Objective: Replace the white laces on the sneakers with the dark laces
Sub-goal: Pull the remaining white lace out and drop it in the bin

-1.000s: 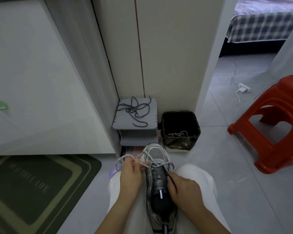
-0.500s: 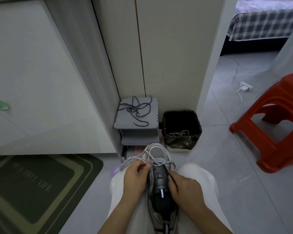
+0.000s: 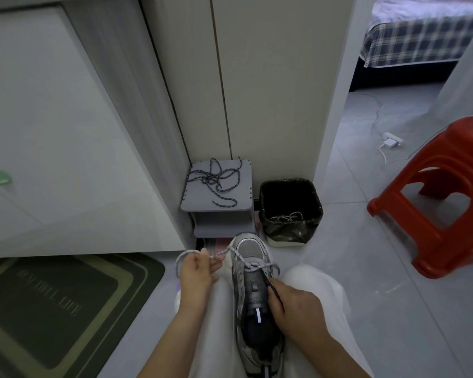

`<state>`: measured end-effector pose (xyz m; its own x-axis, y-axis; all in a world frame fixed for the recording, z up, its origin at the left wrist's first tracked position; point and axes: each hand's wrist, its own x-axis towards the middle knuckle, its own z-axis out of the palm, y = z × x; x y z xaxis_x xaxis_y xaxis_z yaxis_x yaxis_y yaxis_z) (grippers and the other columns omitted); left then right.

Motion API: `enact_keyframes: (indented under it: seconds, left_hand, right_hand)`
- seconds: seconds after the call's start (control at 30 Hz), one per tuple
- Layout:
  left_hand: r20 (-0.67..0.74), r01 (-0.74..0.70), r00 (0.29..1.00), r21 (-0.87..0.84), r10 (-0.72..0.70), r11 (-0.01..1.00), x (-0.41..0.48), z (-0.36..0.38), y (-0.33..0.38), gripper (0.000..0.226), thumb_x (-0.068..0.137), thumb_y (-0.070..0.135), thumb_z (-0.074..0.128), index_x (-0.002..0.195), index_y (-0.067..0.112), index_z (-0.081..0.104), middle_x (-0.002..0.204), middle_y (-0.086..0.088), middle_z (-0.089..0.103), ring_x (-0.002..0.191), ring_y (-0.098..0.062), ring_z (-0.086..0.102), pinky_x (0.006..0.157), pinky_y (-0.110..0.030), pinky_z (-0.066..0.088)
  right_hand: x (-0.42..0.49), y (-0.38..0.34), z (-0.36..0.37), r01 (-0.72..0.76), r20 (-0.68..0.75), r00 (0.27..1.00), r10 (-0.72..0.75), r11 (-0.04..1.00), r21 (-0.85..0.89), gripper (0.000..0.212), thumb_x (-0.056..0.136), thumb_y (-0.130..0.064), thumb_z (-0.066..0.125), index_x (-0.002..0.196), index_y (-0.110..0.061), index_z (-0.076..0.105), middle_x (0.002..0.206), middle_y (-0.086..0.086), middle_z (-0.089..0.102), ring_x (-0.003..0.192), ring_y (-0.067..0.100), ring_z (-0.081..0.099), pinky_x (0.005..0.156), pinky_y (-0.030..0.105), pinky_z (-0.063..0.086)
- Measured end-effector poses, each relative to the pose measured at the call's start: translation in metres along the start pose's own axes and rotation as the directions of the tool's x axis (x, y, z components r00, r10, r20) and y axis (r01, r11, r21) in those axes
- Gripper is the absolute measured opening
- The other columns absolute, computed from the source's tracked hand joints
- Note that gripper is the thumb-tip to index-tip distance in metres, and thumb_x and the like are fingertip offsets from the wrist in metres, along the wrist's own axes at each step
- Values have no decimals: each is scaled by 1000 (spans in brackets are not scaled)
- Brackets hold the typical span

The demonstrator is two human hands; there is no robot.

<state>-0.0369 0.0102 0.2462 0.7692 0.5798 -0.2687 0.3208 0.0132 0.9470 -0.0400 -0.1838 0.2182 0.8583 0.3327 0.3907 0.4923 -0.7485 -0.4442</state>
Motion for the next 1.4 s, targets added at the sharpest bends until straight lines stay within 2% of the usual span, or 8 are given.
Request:
enact_keyframes:
  seconds: [0.1, 0.2, 0.4, 0.57, 0.8, 1.0, 1.17, 1.4]
  left_hand:
    - [107, -171, 984, 389, 140, 905, -10, -4, -7, 60, 89, 68, 24, 95, 23, 63, 99, 3, 69, 96, -16, 64, 90, -44, 50]
    - [245, -352, 936, 703, 254, 618, -36, -1, -9, 47, 90, 60, 25, 108, 33, 59, 118, 6, 61, 113, -17, 53, 101, -41, 38]
    - [403, -454, 891, 798, 208, 397, -52, 3, -30, 76, 82, 65, 23, 149, 32, 12, 148, 15, 34, 139, -4, 24, 117, -43, 0]
    - [373, -496, 867, 706, 331, 506, -49, -1, -37, 66, 84, 53, 8, 143, 35, 32, 137, 15, 50, 129, 0, 38, 115, -32, 3]
    - [322, -495, 866, 659, 383, 566, -50, -3, -42, 63, 85, 51, 13, 136, 34, 46, 128, 15, 57, 121, -2, 45, 112, -25, 2]
    - [313, -497, 864, 648, 394, 577, -50, -4, -43, 59, 87, 50, 16, 135, 34, 46, 126, 15, 58, 119, -1, 45, 112, -22, 1]
    - [321, -499, 864, 651, 388, 572, -51, -5, -45, 61, 87, 52, 14, 137, 33, 45, 129, 14, 56, 121, -2, 45, 113, -24, 1]
    - [336, -513, 855, 660, 395, 549, -52, -7, -46, 62, 88, 51, 14, 137, 31, 45, 131, 14, 55, 122, 1, 42, 113, -21, 1]
  right_hand:
    - [0, 0, 1, -6, 2, 1000, 6, 1000, 11, 29, 85, -35, 42, 83, -25, 69, 48, -7, 57, 36, 9, 47, 39, 16, 28]
    - [0, -1, 1, -14, 16, 1000, 14, 1000, 25, 29, 85, -37, 42, 87, -27, 69, 50, -6, 59, 38, 9, 49, 38, 18, 32]
    - [1, -1, -1, 22, 28, 999, -23, 1000, 16, 32, 82, -37, 45, 89, -23, 73, 54, -8, 63, 41, 7, 53, 40, 17, 33]
    - [5, 0, -10, 15, 68, 997, -21, 996, 86, 47, 92, -56, 35, 95, -27, 72, 74, -11, 71, 59, 4, 63, 52, 14, 42]
    - [44, 6, -7, -93, 164, 983, 77, 991, 93, 39, 91, -42, 44, 121, -23, 61, 115, -8, 61, 102, 12, 57, 86, 26, 46]
    - [51, 7, -3, -255, 248, 947, 204, 947, 197, 31, 92, -36, 54, 66, -21, 61, 61, -6, 60, 60, 11, 55, 64, 34, 48]
    - [61, 2, 0, -377, 322, 902, 286, 886, 269, 3, 82, -28, 69, 82, -29, 72, 84, -10, 67, 78, 7, 59, 77, 25, 49]
    - [91, 0, -1, -419, 640, 727, 247, 899, 129, 16, 87, -27, 64, 74, -22, 56, 75, -6, 56, 70, 9, 51, 68, 24, 42]
